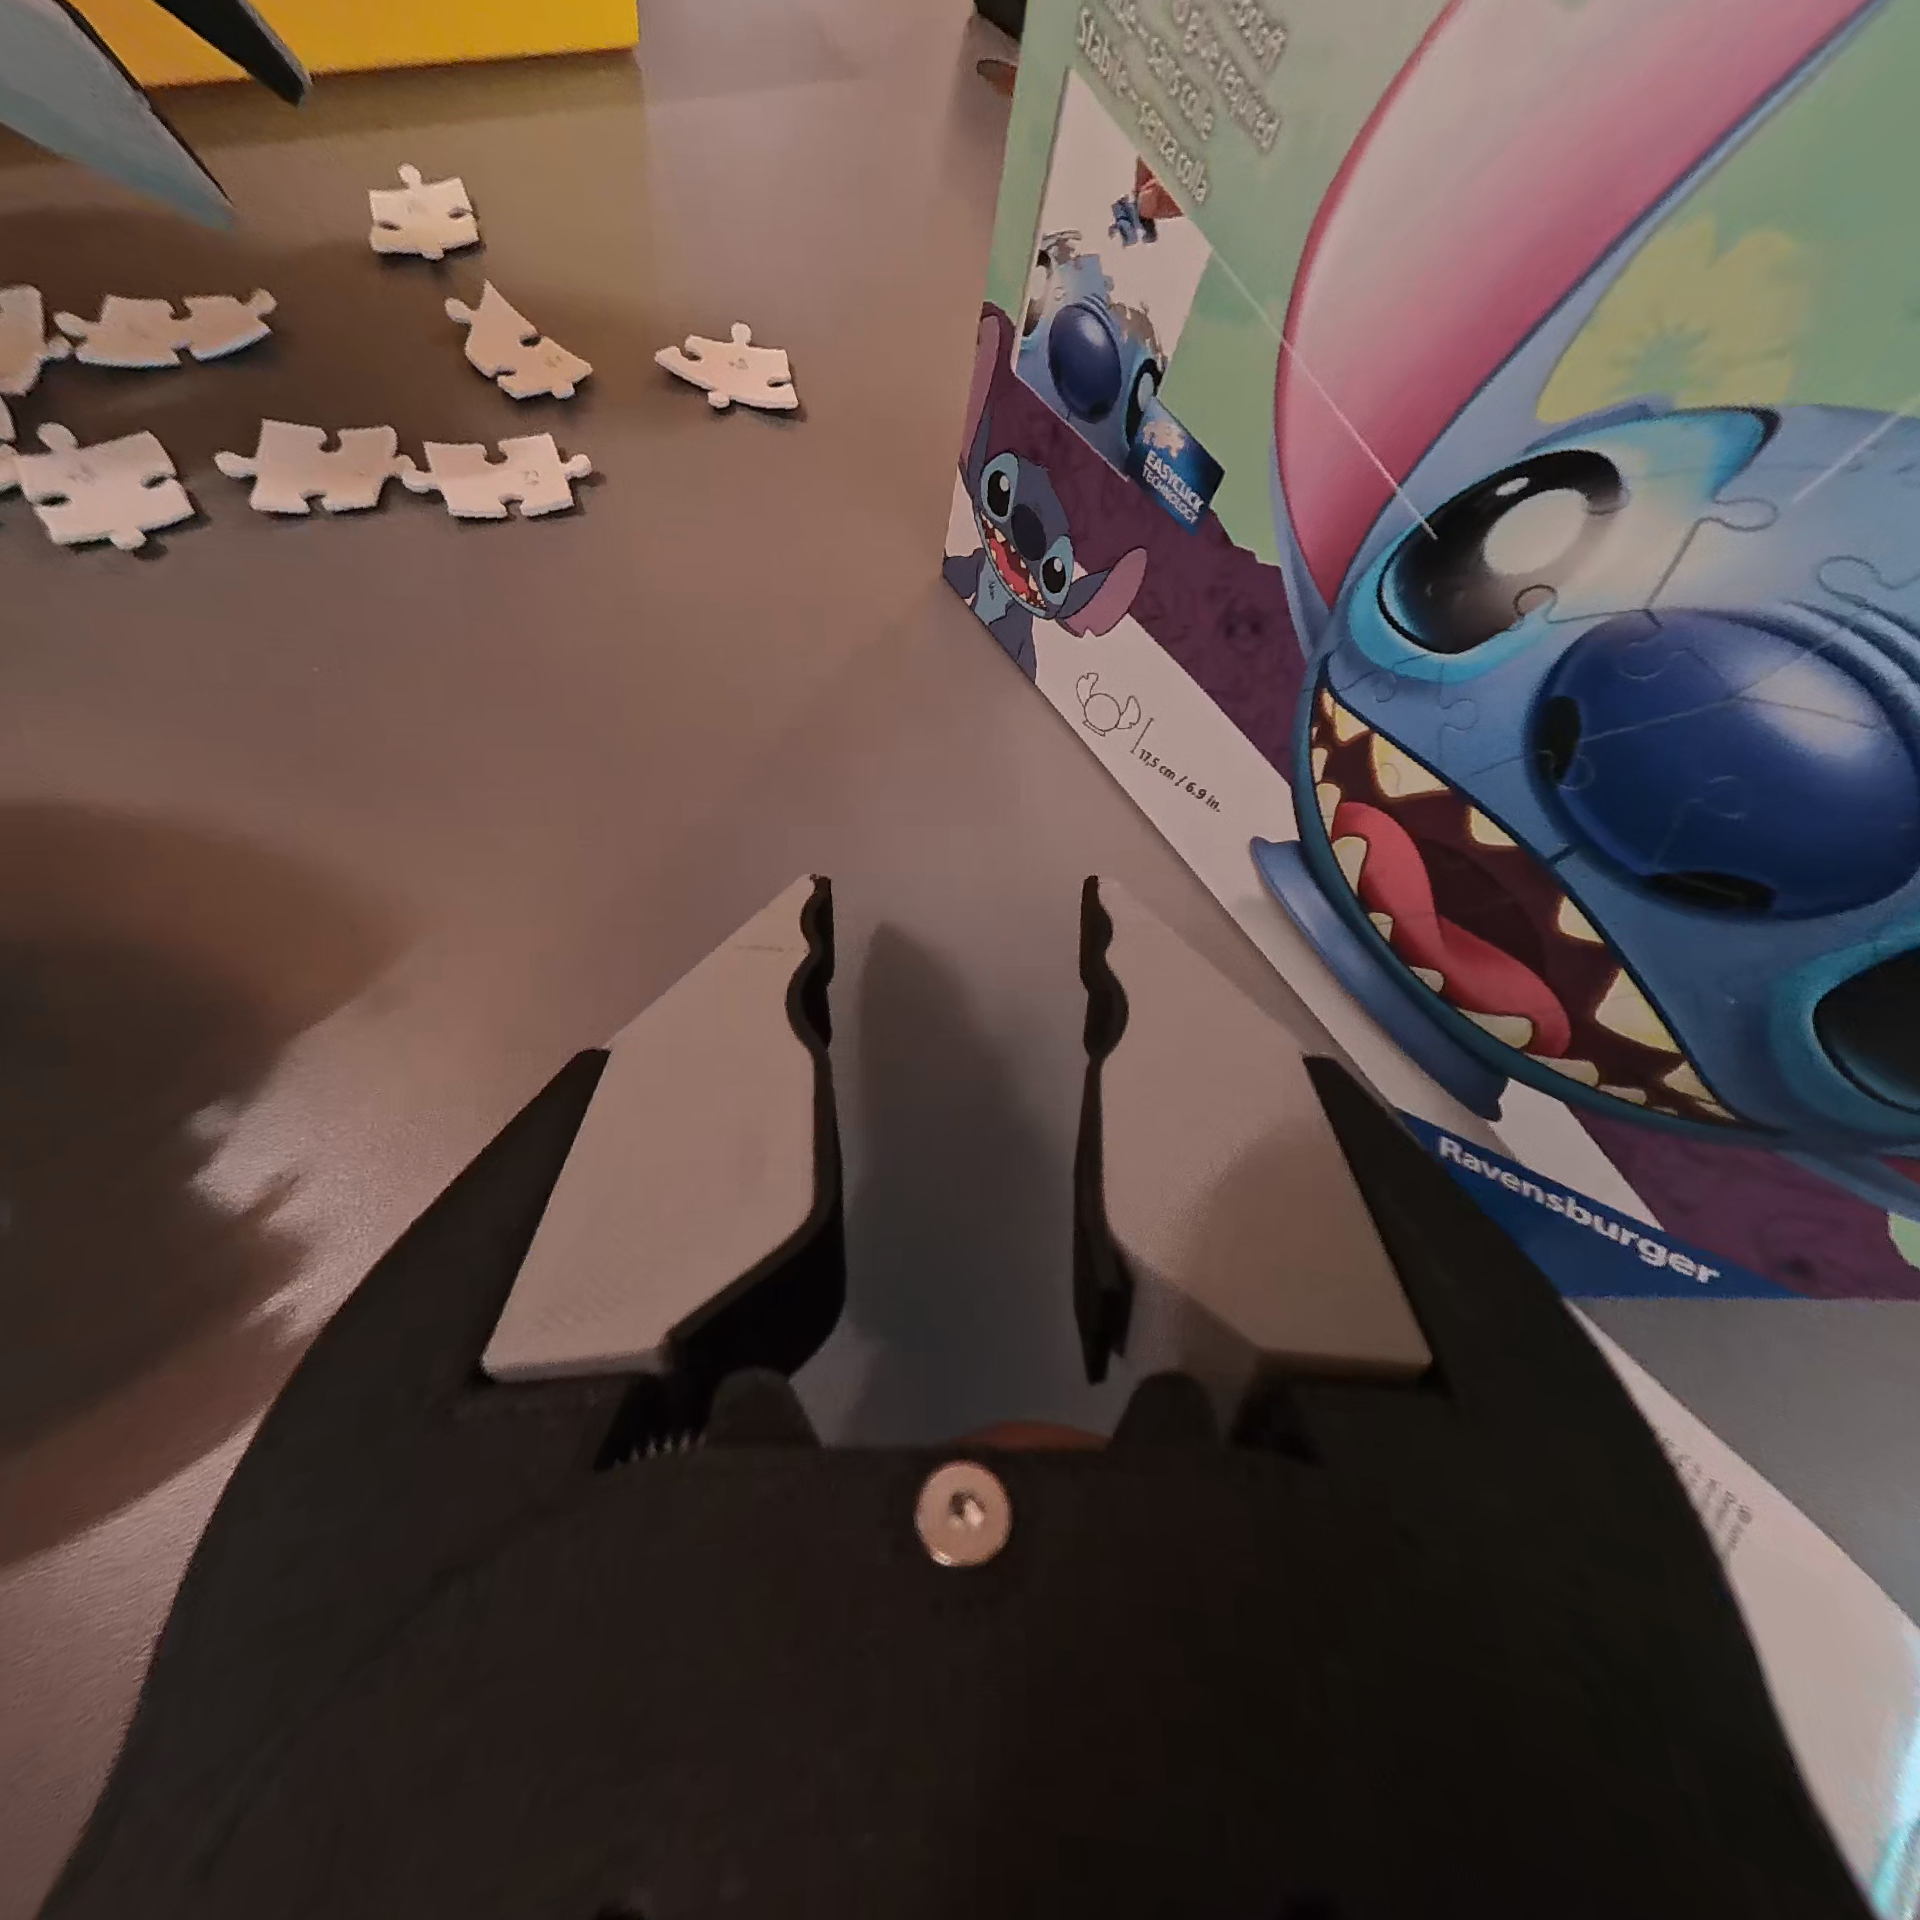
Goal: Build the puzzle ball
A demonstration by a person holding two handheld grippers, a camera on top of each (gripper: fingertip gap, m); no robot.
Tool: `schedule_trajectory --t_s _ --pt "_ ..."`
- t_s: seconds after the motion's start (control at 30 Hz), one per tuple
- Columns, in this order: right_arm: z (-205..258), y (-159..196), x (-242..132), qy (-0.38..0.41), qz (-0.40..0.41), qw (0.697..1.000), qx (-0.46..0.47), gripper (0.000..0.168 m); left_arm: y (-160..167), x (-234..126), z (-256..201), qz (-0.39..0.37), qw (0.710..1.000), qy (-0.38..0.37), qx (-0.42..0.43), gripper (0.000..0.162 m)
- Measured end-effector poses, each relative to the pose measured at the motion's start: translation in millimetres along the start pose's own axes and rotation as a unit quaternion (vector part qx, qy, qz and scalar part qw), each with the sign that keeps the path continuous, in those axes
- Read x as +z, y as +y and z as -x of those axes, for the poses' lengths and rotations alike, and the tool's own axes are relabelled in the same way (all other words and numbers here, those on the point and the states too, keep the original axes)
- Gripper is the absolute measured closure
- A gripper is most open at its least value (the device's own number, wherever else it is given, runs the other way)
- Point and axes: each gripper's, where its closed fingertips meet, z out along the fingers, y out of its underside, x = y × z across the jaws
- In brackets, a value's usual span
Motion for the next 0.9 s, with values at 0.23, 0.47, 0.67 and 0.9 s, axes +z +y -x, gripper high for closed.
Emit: schedule_trajectory --t_s 0.23,0.47,0.67,0.9 --pt "2 3 2 -0.021 0.010 1.000 0.012 0.123 0 0 -1 0.000 1.000 0.002 0.002 0.118" --pt "4 6 4 -0.022 0.022 0.999 0.004 0.121 4 6 -6 0.007 1.000 0.002 0.010 0.117" --pt "6 10 5 -0.033 0.035 0.999 0.007 0.120 7 9 -13 0.015 1.000 0.006 0.023 0.116" --pt "4 10 6 -0.036 0.036 0.999 0.018 0.121 1 2 -19 0.009 0.999 -0.001 0.048 0.118"
